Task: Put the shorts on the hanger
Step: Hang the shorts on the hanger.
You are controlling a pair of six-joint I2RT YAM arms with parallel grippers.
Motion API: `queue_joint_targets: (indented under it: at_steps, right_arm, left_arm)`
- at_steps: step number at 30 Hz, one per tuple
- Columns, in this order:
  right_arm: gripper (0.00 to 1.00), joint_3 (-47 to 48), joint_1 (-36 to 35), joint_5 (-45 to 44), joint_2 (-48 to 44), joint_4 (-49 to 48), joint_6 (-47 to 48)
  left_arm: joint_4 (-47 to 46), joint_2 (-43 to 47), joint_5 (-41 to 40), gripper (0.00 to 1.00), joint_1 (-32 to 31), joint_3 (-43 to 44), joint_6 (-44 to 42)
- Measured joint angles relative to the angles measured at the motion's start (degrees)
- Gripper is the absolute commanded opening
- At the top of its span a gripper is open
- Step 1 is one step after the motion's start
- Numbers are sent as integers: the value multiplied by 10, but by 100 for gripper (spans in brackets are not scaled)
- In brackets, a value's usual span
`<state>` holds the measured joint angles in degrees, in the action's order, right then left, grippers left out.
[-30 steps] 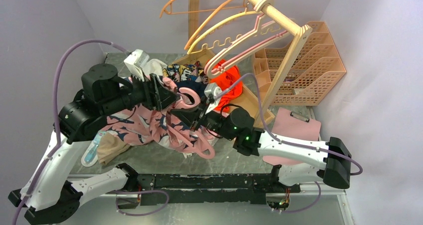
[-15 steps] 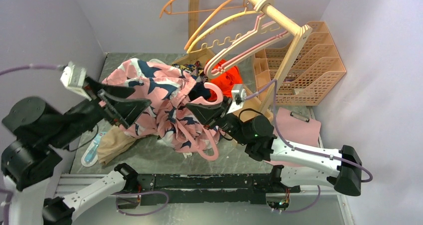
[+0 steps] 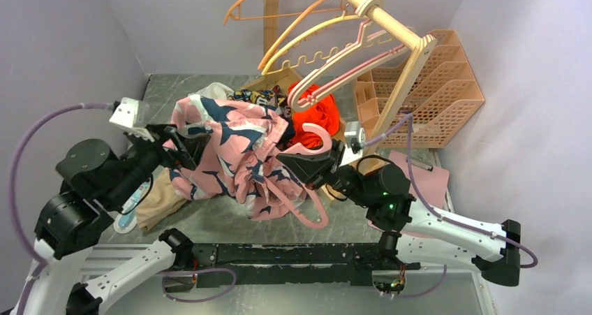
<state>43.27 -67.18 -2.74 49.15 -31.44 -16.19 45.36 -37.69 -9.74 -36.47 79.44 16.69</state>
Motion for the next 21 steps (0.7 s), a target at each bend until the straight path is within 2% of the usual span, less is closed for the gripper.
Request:
queue_joint_targets:
  at_steps: [5,7,9,13,14,21]
  right_arm:
    - [0,2,0,8,-26,45,4]
    - [0,5,0,11,-32,61,6]
    - [0,9,0,15,-35,72,7]
    - [0,16,1,20,-35,94,10]
    - [0,17,2,20,-34,97,10]
    - [0,48,4,17,-45,141,36]
  left_arm:
    - [-23,-18,-23,93,0,-23,-37]
    - [-31,-21,-27,85,0,-31,-52]
    - [-39,-24,-27,64,0,-39,-63]
    - [-54,-35,10,11,-6,-49,-76]
    - [-55,-39,12,8,-7,-49,-83]
    - [-55,-58,7,7,-2,0,-121]
